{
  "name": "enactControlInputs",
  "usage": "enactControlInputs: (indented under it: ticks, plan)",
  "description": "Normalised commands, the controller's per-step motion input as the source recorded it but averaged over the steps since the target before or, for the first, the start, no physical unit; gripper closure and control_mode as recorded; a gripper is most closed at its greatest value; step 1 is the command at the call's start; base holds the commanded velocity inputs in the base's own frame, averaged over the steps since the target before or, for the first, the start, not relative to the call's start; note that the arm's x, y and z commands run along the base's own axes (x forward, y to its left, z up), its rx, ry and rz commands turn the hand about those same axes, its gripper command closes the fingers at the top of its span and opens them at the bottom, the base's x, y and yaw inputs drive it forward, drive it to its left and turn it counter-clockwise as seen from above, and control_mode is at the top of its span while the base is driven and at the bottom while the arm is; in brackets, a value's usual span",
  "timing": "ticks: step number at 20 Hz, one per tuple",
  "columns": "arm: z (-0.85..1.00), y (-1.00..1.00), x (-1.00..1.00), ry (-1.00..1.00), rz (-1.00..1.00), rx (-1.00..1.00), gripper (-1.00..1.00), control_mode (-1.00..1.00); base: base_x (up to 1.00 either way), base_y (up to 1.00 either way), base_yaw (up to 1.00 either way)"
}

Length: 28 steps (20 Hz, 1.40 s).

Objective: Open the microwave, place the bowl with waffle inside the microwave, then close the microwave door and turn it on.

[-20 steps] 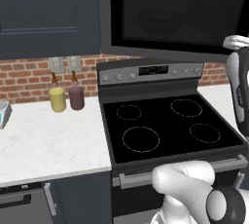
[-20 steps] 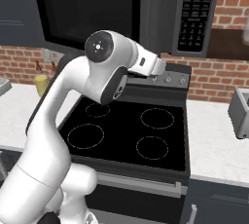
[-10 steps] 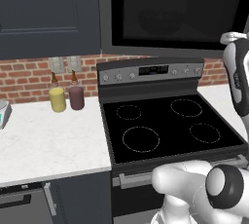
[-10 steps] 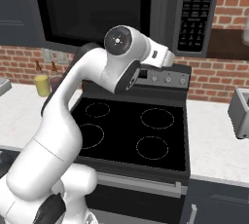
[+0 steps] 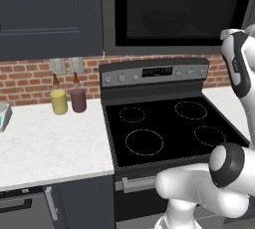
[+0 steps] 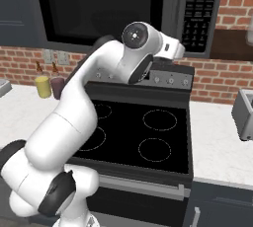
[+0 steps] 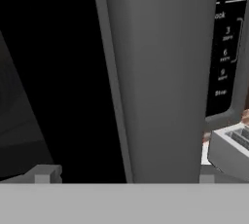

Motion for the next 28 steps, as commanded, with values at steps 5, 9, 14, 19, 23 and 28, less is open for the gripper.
enactControlInputs:
  ticks: [5, 9, 14, 19, 23, 28]
  plan:
    - [0.00, -0.08, 0.60, 0.00, 0.00, -0.01, -1.00, -1.00, 0.00, 0.00, 0.00]
    - [0.00, -0.06, 0.57, 0.00, 0.00, 0.00, -1.00, -1.00, 0.00, 0.00, 0.00]
    - [0.00, -0.07, 0.50, 0.00, 0.00, 0.00, -1.00, -1.00, 0.00, 0.00, 0.00]
    - [0.00, -0.03, 0.41, 0.00, 0.00, 0.00, -1.00, -1.00, 0.00, 0.00, 0.00]
    - [0.00, 0.00, 0.41, 0.00, 0.00, 0.00, -1.00, -1.00, 0.00, 0.00, 0.00]
    - [-0.07, 0.00, 0.15, -0.02, 0.00, 0.00, -1.00, -1.00, 0.00, 0.00, 0.00]
